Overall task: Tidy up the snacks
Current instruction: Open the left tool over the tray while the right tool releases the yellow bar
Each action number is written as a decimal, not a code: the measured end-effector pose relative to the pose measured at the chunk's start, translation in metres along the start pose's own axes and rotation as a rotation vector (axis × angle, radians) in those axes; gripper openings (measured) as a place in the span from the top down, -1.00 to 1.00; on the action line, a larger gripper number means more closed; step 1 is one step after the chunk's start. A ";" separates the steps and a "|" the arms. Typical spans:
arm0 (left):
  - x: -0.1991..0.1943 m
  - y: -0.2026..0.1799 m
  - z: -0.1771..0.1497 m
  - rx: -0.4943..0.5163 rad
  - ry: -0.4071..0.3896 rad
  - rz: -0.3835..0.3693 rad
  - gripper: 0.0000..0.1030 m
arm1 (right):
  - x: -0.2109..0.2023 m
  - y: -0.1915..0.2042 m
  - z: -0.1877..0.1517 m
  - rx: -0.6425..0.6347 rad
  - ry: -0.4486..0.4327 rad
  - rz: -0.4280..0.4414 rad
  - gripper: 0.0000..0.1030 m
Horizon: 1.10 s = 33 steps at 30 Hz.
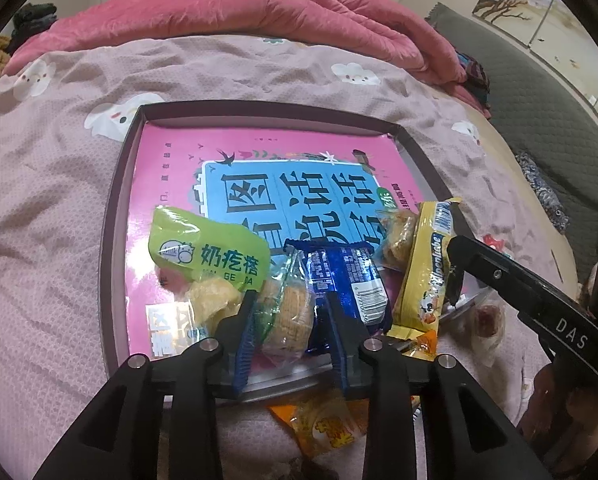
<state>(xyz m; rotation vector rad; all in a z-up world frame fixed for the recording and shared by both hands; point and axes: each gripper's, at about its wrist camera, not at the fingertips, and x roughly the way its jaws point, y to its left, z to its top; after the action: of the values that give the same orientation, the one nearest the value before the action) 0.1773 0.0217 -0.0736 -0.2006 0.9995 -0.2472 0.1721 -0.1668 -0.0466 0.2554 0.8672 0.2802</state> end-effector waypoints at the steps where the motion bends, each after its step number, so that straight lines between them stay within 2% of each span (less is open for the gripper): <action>1: 0.000 0.000 0.000 0.002 0.000 0.000 0.34 | -0.001 0.000 0.000 0.002 -0.002 -0.001 0.37; 9: -0.003 -0.002 0.000 0.007 -0.003 -0.007 0.23 | -0.004 0.000 -0.001 -0.006 -0.003 0.004 0.37; 15: -0.009 -0.002 0.000 0.010 -0.015 -0.009 0.21 | -0.005 0.005 -0.003 -0.025 0.002 0.006 0.36; 19: -0.013 -0.002 0.001 0.008 -0.027 -0.014 0.09 | -0.007 0.008 -0.004 -0.035 0.001 0.002 0.36; 33: -0.025 -0.003 0.004 0.013 -0.053 -0.014 -0.01 | -0.014 0.010 -0.002 -0.049 -0.014 -0.002 0.31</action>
<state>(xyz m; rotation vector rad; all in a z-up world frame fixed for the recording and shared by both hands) 0.1675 0.0261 -0.0509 -0.2008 0.9440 -0.2597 0.1608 -0.1622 -0.0350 0.2108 0.8457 0.2972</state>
